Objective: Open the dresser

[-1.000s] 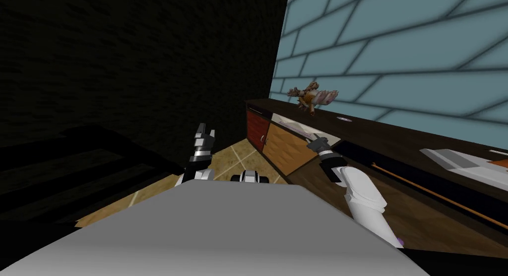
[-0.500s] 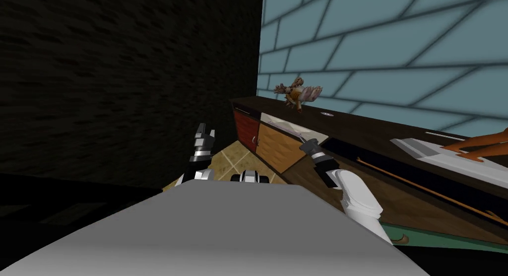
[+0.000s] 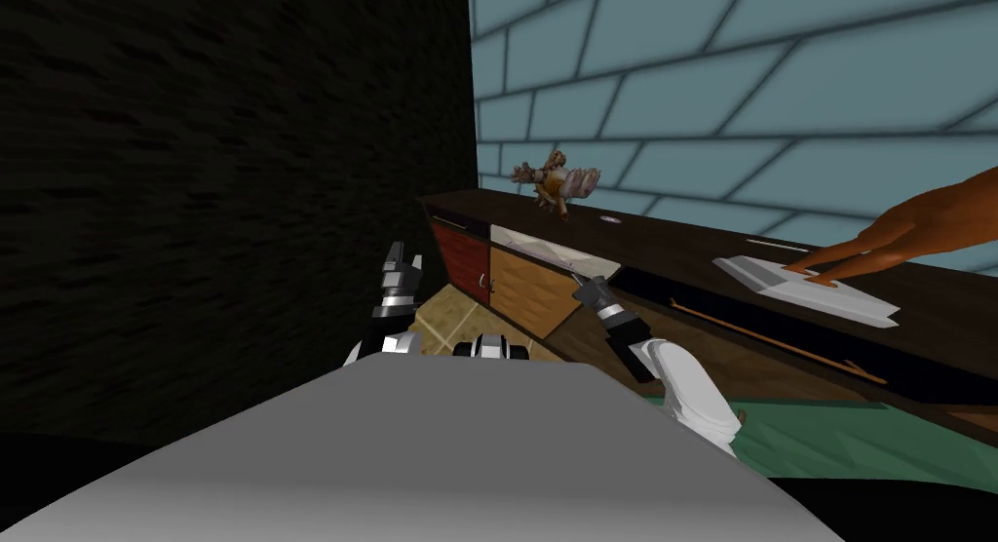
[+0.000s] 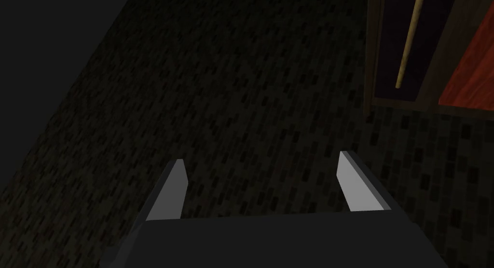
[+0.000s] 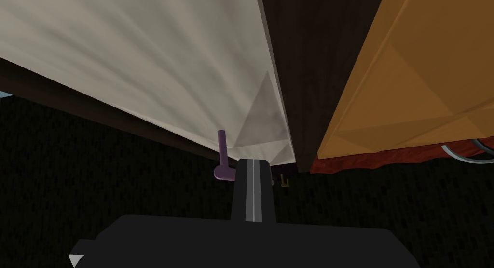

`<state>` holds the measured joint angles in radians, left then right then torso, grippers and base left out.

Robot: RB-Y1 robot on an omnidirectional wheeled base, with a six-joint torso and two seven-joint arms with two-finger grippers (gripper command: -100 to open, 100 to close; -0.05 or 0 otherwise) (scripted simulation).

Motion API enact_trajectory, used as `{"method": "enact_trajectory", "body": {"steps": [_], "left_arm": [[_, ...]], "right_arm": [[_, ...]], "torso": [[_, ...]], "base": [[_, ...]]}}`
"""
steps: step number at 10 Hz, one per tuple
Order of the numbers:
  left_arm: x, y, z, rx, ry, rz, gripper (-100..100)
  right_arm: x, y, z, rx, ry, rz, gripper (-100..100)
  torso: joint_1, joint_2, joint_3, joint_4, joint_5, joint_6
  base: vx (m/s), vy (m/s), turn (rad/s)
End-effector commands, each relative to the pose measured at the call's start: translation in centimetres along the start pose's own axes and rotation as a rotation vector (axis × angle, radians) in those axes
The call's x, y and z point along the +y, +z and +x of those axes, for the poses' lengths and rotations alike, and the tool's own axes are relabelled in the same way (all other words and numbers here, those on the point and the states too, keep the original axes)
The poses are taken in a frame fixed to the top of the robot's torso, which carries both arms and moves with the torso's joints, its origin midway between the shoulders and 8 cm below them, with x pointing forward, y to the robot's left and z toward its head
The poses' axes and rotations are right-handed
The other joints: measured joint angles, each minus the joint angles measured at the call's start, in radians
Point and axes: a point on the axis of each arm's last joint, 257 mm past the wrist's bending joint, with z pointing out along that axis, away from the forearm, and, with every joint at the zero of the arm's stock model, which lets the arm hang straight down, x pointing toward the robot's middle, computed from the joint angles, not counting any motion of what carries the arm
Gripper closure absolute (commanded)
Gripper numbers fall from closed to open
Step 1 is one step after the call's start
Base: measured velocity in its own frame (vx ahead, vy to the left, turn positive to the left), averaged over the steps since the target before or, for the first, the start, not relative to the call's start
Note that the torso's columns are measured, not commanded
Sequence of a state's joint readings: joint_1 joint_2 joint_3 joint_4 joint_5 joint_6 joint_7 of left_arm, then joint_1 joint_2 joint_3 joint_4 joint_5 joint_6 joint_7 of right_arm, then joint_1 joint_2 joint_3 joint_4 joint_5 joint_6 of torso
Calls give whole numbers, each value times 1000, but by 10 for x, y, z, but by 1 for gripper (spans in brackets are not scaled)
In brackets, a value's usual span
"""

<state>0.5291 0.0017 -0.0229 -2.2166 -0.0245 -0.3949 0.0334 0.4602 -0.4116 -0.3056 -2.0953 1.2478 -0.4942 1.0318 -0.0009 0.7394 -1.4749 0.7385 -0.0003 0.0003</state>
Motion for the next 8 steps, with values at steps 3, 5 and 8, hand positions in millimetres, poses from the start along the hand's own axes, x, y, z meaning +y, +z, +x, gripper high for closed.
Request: {"method": "enact_trajectory", "body": {"steps": [3, 5, 8], "left_arm": [[0, 0, 0, 0, 0, 0, 0], [0, 0, 0, 0, -1, 0, 0], [0, 0, 0, 0, -1, 0, 0]], "right_arm": [[-3, -2, -15, -17, -17, 8, -100], [-7, -3, -6, 11, -26, 22, -100], [-19, -8, 19, 91, -49, 60, -100]], "torso": [[1, 0, 0, 0, 0, -1], [9, -1, -1, 0, 2, 0], [-2, -3, -2, -1, 0, 0]], "base": [[67, 36, -145], [58, 194, -73], [82, 182, -65]]}}
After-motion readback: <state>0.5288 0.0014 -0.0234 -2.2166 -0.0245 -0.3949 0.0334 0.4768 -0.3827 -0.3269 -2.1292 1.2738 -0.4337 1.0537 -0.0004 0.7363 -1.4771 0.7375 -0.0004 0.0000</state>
